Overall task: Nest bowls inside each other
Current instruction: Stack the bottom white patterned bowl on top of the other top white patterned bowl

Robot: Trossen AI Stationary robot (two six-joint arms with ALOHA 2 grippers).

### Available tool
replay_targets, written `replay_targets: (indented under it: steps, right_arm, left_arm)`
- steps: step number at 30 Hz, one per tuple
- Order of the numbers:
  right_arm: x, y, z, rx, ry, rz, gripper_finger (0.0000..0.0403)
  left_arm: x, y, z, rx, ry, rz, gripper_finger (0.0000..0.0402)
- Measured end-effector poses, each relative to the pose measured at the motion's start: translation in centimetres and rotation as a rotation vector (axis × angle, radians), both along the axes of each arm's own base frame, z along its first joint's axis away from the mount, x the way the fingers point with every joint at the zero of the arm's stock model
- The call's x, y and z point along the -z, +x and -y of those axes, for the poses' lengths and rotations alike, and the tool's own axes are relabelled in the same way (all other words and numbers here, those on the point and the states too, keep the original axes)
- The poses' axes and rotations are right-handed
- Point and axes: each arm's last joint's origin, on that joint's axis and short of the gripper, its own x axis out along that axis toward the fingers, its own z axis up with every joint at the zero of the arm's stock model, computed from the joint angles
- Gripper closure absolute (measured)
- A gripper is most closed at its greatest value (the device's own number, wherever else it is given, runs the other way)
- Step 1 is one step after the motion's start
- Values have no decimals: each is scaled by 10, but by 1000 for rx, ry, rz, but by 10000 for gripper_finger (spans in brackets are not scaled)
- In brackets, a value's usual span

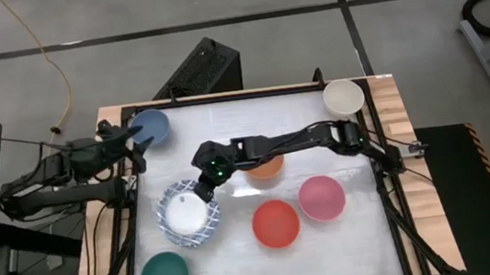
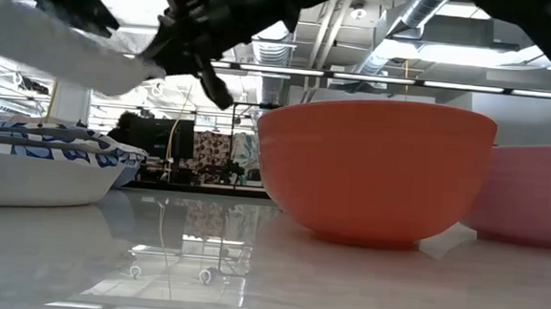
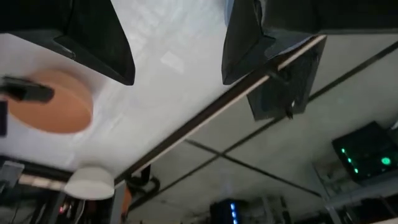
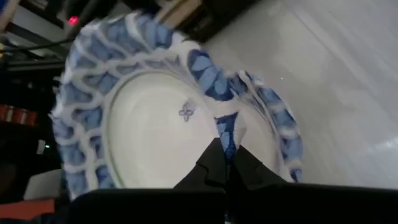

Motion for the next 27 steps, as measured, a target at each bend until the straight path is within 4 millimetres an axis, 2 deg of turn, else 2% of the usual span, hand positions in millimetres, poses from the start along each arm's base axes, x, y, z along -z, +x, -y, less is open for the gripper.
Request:
replay_targets:
  steps: [4,8,15,21,27]
  right_arm:
    - [8,6,0,-9,-9,12,394]
    - [24,9,0,-17,-26,-29,393]
    - [30,10,4,-63,-98,-32,374]
    - [30,10,3,-94,-142,-17,335]
    - [30,10,0,-124,-183,0,277]
  left_arm:
    - [0,-1,0,8,-4,4,169]
    - [0,0,0,15,-9,6,169]
    - [1,0,1,15,-19,6,169]
    - [1,0,1,20,-22,4,169]
    - [1,0,1,20,-22,3,169]
